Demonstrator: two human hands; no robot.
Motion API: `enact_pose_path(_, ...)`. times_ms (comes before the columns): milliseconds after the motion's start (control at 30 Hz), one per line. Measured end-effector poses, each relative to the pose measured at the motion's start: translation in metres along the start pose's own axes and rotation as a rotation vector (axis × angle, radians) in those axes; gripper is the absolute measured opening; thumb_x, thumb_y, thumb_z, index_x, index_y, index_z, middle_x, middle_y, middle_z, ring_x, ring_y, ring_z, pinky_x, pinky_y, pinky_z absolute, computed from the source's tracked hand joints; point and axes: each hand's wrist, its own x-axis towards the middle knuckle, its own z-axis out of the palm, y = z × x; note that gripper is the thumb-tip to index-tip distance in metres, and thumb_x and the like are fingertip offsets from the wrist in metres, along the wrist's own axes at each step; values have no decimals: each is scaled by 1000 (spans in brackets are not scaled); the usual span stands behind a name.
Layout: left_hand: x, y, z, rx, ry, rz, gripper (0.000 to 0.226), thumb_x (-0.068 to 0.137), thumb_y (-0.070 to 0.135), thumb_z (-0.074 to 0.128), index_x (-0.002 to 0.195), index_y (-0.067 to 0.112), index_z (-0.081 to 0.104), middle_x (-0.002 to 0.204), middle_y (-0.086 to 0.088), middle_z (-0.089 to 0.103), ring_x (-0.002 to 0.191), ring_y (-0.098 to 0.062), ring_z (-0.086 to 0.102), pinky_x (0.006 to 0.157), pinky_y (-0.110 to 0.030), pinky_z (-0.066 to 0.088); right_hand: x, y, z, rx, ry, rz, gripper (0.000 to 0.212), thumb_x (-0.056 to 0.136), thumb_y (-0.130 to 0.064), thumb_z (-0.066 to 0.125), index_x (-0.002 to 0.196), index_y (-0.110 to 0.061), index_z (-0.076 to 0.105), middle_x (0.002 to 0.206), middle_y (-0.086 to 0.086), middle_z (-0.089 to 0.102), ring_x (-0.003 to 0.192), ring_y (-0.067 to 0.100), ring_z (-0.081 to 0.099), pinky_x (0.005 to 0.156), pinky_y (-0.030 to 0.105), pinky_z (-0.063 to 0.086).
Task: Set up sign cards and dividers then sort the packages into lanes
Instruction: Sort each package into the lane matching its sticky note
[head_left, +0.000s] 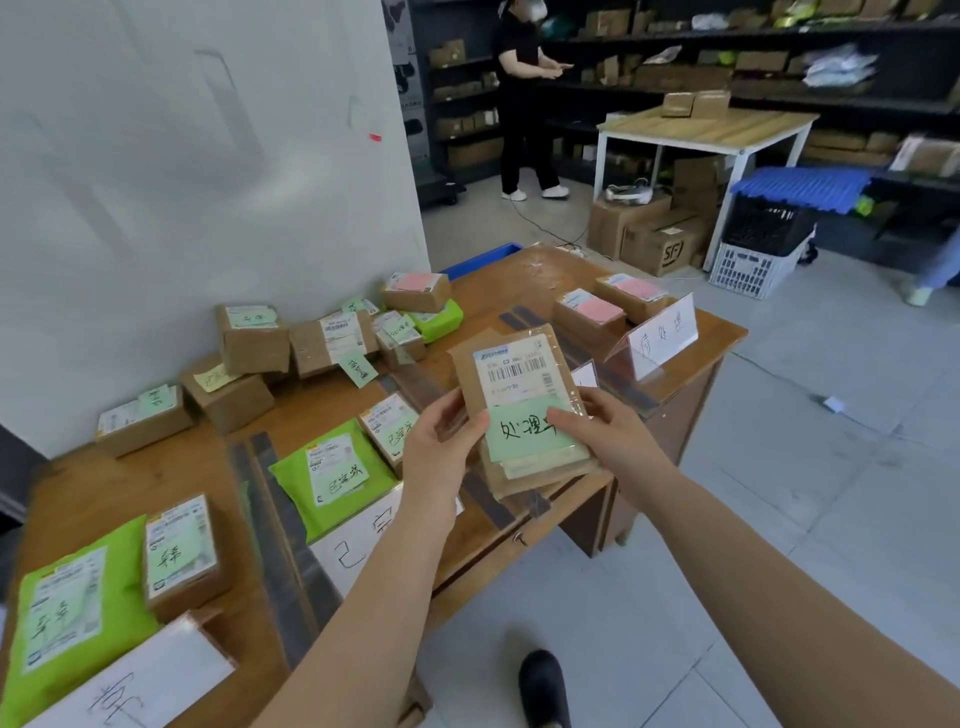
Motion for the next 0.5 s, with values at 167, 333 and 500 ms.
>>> enact_pose_path(167, 41, -4, 41, -23, 6, -9, 33, 84, 10, 66, 112, 27, 61, 114, 6, 67, 106, -14, 64, 88, -44, 55, 45, -14, -25, -30, 48, 2, 38, 85, -35, 66, 119, -22, 54, 112, -1, 66, 95, 15, 67, 83, 32, 56)
enact_pose_path(333, 106, 1, 81, -67, 31, 3, 32, 84, 12, 66, 114, 22, 60, 114, 7, 66, 96, -12, 66, 74, -33, 59, 116, -43, -44, -112, 82, -6, 39, 85, -36, 65, 120, -19, 56, 105, -1, 70, 94, 17, 69, 85, 40, 57)
enact_pose_path(500, 170, 2, 109, -77, 40, -13, 28, 84, 11, 66, 109, 24, 59, 111, 7, 65, 99, -10, 63, 83, -38, 57, 181, -63, -54, -187, 85, 11, 25, 90, -33, 60, 113, -24, 56, 92, -7, 68, 81, 8, 66, 57, 19, 52)
